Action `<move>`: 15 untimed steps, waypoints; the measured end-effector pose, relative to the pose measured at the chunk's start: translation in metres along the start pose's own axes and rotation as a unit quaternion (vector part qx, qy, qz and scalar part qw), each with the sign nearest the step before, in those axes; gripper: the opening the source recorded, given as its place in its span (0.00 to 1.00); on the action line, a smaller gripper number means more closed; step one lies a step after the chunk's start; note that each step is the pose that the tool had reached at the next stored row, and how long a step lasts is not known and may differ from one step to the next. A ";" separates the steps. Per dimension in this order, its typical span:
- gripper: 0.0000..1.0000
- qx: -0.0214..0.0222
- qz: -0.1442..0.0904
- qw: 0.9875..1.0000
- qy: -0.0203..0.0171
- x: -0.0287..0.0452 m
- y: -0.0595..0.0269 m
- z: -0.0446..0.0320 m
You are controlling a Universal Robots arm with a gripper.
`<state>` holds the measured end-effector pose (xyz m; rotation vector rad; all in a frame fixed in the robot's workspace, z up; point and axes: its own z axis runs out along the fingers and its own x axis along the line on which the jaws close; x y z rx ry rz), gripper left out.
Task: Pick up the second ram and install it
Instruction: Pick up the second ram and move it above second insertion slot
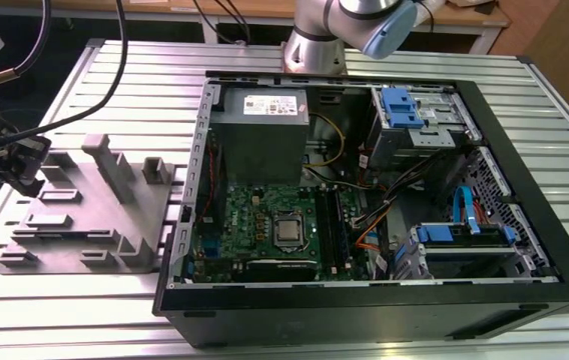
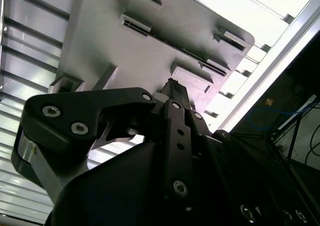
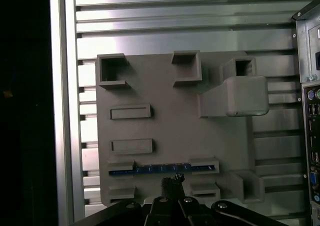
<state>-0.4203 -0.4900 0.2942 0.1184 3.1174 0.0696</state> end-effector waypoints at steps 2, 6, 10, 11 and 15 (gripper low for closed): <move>0.07 0.000 0.000 1.000 0.000 0.0000 0.0000 0.0000; 0.07 0.000 -0.007 1.000 0.000 0.0001 0.0000 0.0000; 0.07 -0.001 -0.038 0.999 0.002 0.0001 0.0000 0.0002; 0.07 -0.001 -0.047 0.999 0.002 0.0001 0.0000 0.0004; 0.07 -0.002 -0.084 0.996 0.004 0.0001 0.0000 0.0016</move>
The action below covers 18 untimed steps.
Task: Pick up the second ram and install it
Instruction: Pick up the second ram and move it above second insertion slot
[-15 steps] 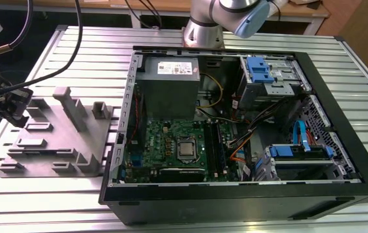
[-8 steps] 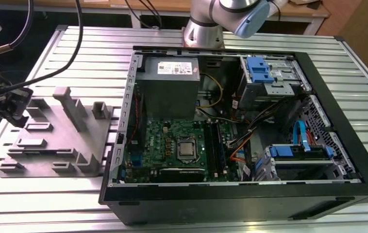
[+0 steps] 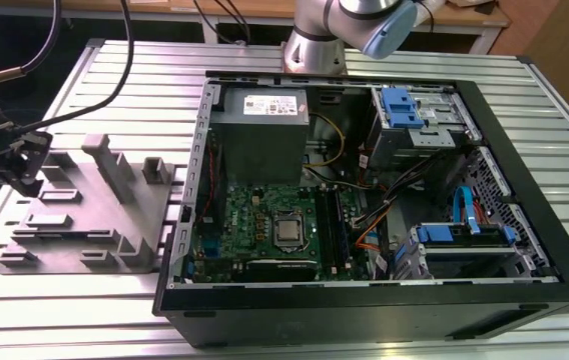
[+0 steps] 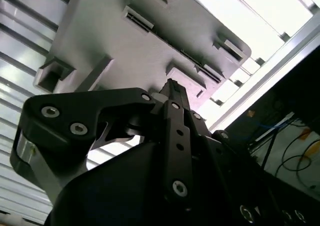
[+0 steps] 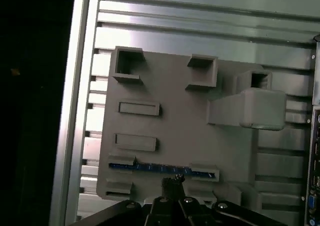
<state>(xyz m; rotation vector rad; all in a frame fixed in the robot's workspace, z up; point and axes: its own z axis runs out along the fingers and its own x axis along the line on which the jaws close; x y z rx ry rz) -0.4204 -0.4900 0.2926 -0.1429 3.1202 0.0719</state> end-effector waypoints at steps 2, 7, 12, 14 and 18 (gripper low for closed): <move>0.07 0.000 -0.018 1.000 0.001 0.0000 0.0000 0.0007; 0.07 -0.001 -0.063 0.998 0.003 0.0000 -0.0001 0.0023; 0.07 -0.002 -0.109 0.994 0.005 0.0000 -0.0002 0.0039; 0.07 -0.002 -0.127 0.992 0.006 0.0001 -0.0002 0.0045; 0.07 -0.003 -0.162 0.987 0.007 0.0001 -0.0003 0.0058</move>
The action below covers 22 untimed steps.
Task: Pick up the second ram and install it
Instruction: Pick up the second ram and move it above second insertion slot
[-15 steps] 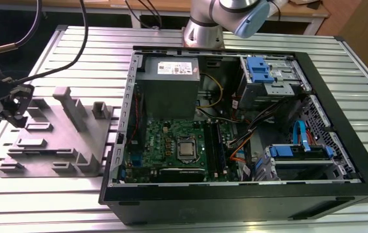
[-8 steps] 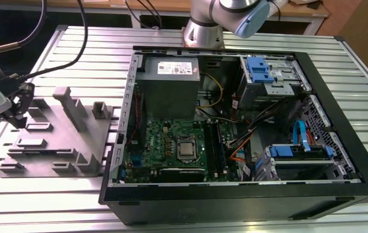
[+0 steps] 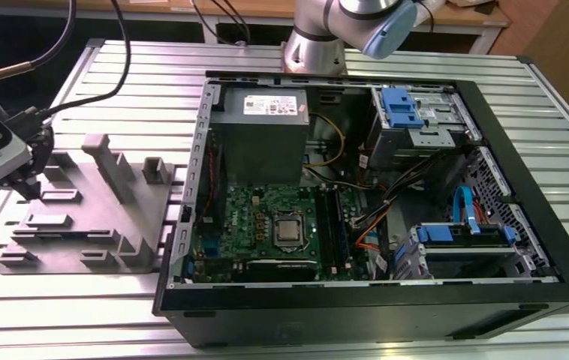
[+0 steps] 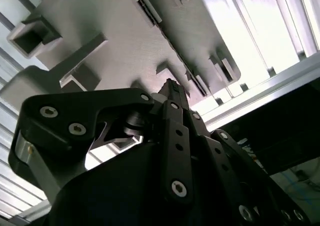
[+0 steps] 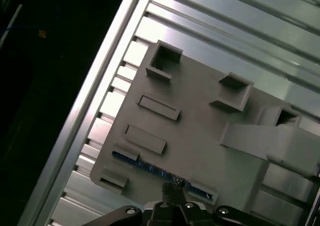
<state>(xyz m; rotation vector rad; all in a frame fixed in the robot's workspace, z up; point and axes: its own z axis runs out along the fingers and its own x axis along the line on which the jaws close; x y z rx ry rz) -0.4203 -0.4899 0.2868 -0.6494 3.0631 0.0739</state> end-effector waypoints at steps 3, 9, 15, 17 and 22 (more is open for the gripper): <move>0.07 0.000 -0.028 1.000 0.001 0.0000 -0.0001 0.0009; 0.07 0.000 -0.082 0.997 0.004 0.0001 -0.0001 0.0026; 0.07 -0.001 -0.137 0.991 0.007 0.0001 -0.0002 0.0048; 0.07 -0.001 -0.154 0.988 0.008 0.0001 -0.0003 0.0056; 0.07 -0.002 -0.199 0.980 0.010 0.0002 -0.0004 0.0079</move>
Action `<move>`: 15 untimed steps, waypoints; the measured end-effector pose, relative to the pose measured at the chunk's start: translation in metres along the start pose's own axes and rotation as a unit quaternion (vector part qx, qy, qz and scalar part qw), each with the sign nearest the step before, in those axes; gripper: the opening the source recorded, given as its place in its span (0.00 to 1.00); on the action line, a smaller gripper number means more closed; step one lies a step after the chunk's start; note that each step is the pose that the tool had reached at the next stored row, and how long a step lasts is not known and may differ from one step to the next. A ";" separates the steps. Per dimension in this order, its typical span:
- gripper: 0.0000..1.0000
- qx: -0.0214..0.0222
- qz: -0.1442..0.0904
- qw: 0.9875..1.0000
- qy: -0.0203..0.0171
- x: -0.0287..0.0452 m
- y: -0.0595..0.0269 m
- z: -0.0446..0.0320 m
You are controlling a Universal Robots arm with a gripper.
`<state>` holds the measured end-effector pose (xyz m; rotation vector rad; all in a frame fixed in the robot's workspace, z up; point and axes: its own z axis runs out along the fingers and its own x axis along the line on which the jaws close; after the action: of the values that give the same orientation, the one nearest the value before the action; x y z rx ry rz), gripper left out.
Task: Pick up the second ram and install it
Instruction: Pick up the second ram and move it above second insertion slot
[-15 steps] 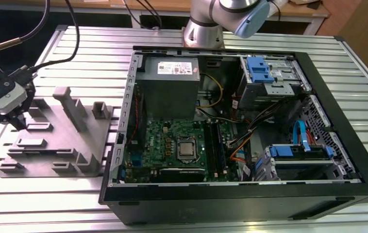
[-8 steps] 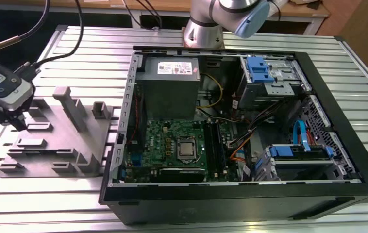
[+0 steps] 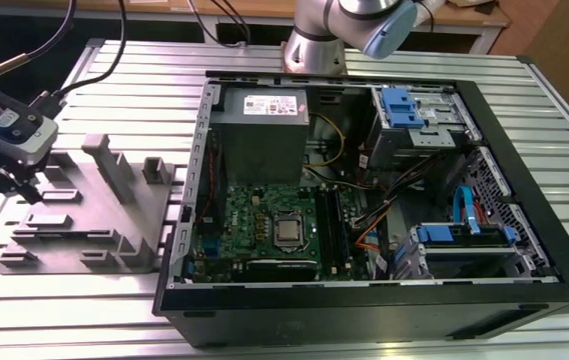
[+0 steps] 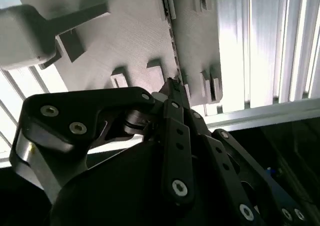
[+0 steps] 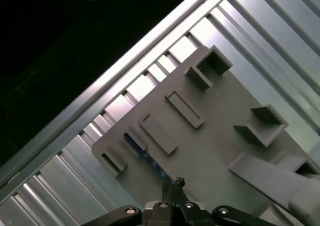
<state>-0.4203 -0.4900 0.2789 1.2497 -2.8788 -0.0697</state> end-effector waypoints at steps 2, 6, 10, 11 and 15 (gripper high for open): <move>0.07 0.000 -0.018 1.000 0.001 0.0000 0.0000 0.0010; 0.07 -0.001 -0.055 0.999 0.003 0.0001 -0.0001 0.0032; 0.07 -0.002 -0.090 0.996 0.004 0.0001 -0.0003 0.0062; 0.07 -0.002 -0.099 0.995 0.005 0.0001 -0.0003 0.0069; 0.07 -0.003 -0.136 0.991 0.006 0.0001 -0.0004 0.0100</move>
<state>-0.4203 -0.4900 0.2690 1.6253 -2.6762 -0.0690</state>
